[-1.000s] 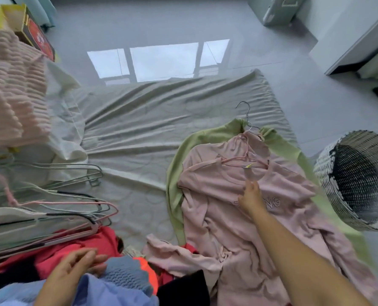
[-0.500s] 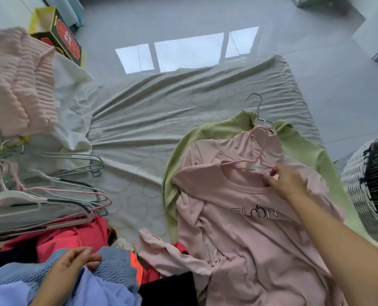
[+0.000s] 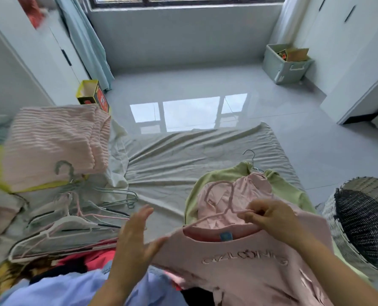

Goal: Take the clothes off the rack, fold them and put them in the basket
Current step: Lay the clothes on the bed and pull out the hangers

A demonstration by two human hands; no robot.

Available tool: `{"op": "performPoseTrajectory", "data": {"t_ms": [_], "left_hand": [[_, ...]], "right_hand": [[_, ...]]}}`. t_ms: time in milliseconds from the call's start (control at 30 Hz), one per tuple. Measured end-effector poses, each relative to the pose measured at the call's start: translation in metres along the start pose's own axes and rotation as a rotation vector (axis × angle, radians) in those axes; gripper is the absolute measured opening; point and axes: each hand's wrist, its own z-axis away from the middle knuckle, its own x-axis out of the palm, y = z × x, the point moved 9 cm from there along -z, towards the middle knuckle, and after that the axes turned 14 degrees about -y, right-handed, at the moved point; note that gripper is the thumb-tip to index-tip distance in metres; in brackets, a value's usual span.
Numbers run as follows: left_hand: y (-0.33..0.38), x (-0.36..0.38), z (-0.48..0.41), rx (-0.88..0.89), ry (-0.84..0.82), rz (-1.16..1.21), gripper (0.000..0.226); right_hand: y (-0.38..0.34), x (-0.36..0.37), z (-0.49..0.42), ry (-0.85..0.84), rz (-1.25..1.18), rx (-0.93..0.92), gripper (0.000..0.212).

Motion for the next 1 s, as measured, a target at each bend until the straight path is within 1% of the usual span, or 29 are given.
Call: {"op": "performPoseTrajectory", "data": {"t_ms": [33,100,167,233,333,400,467,533,567,600,667,733,767,833,900,933,1000], "left_hand": [[0.013,-0.014,0.005,0.044,-0.001,-0.040,0.076],[0.028,-0.039,0.018,0.108,-0.068,-0.058,0.045],[0.028,-0.073,0.040,0.141,-0.053,-0.011,0.037],[0.028,-0.112,0.066,0.183,0.014,0.003,0.029],[0.032,-0.164,0.099,0.240,0.018,-0.007,0.006],[0.031,-0.199,0.117,0.245,0.005,-0.034,0.022],[0.035,-0.234,0.133,0.250,-0.024,-0.083,0.033],[0.043,-0.267,0.150,0.250,-0.039,-0.138,0.044],[0.050,-0.282,0.158,0.260,-0.030,-0.176,0.042],[0.060,-0.296,0.168,0.270,-0.025,-0.208,0.035],[0.077,-0.320,0.186,0.284,-0.014,-0.264,0.005],[0.095,-0.338,0.201,0.328,0.011,-0.331,0.009],[0.099,-0.347,0.206,0.357,0.054,-0.327,0.015],[0.097,-0.364,0.212,0.391,0.148,-0.235,0.012],[0.081,-0.361,0.206,0.397,0.165,-0.178,0.010],[0.067,-0.352,0.200,0.381,0.152,-0.176,0.016],[0.036,-0.322,0.184,0.303,0.131,-0.201,0.038]], "right_hand": [[-0.023,0.000,0.006,-0.004,-0.004,-0.020,0.010],[-0.065,-0.001,0.016,0.013,-0.065,-0.036,0.010],[-0.101,-0.002,0.024,0.026,-0.177,-0.040,0.019],[-0.138,0.008,0.030,-0.036,-0.277,-0.070,0.029],[-0.187,0.037,0.038,-0.203,-0.322,-0.059,0.018],[-0.219,0.055,0.041,-0.318,-0.269,-0.064,0.022],[-0.255,0.070,0.048,-0.418,-0.199,-0.093,0.033],[-0.294,0.083,0.059,-0.520,-0.185,-0.157,0.033],[-0.316,0.088,0.065,-0.564,-0.189,-0.213,0.029],[-0.339,0.091,0.071,-0.582,-0.198,-0.283,0.026],[-0.385,0.088,0.082,-0.529,-0.261,-0.433,0.022],[-0.422,0.078,0.092,-0.424,-0.338,-0.558,0.021],[-0.435,0.073,0.095,-0.391,-0.372,-0.590,0.023],[-0.446,0.071,0.094,-0.374,-0.442,-0.577,0.025],[-0.441,0.077,0.085,-0.366,-0.442,-0.481,0.022],[-0.434,0.083,0.080,-0.361,-0.431,-0.424,0.019],[-0.418,0.100,0.070,-0.359,-0.430,-0.331,0.018]]}}
